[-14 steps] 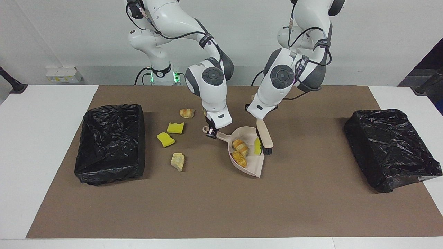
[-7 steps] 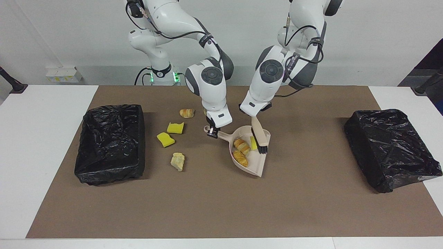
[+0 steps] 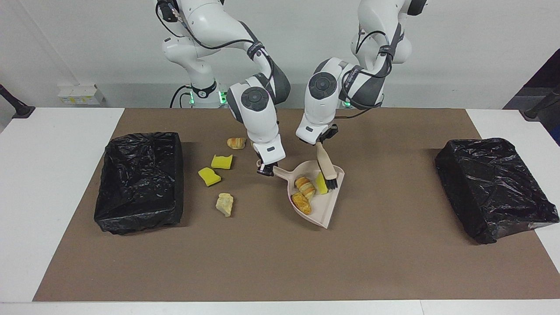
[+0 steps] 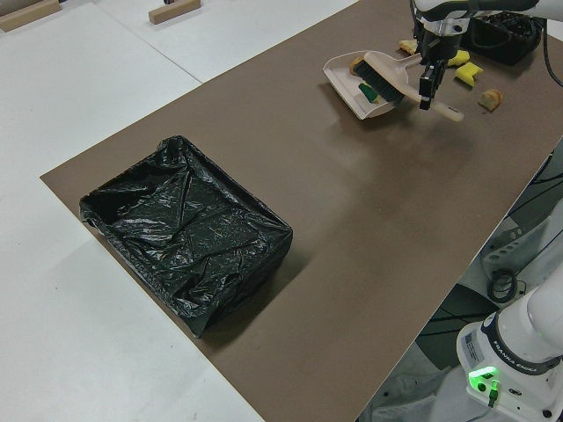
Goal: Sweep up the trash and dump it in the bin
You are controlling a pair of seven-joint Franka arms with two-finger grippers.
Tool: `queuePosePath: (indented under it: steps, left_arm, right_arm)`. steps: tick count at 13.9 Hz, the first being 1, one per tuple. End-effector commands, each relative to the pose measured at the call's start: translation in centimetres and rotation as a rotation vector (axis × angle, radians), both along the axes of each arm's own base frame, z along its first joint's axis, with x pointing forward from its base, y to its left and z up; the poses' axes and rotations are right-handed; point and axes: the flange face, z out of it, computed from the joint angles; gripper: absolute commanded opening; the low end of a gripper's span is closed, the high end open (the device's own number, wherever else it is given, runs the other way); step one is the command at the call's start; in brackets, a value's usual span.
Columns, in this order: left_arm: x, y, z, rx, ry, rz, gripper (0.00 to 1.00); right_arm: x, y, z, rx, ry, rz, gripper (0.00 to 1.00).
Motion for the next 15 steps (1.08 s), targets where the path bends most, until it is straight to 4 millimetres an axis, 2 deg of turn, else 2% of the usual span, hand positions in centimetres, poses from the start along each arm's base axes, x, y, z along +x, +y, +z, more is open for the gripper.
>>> queuePosePath:
  steps: [1,3,7,11,15]
  left_arm:
    - [-0.8,1.9,0.2,0.007,-0.014,-0.017,0.00]
    - [0.0,2.9,0.1,0.002,-0.006,-0.025,0.00]
    - [0.7,4.9,-0.3,-0.108,0.111,-0.106,0.00]
    - [0.4,4.9,-0.1,-0.143,0.155,-0.115,0.00]
    - [-0.2,4.9,1.6,-0.139,0.157,-0.106,0.00]
  right_arm:
    - [0.4,-0.6,1.6,0.043,-0.010,0.006,0.00]
    - [1.0,-1.8,1.6,0.046,-0.006,-0.017,0.00]
    - [1.2,-2.2,1.5,0.075,0.010,-0.045,0.00]
    - [1.5,-2.7,1.6,0.085,0.004,-0.062,0.00]
    - [2.2,-3.9,1.7,0.089,-0.010,-0.072,0.00]
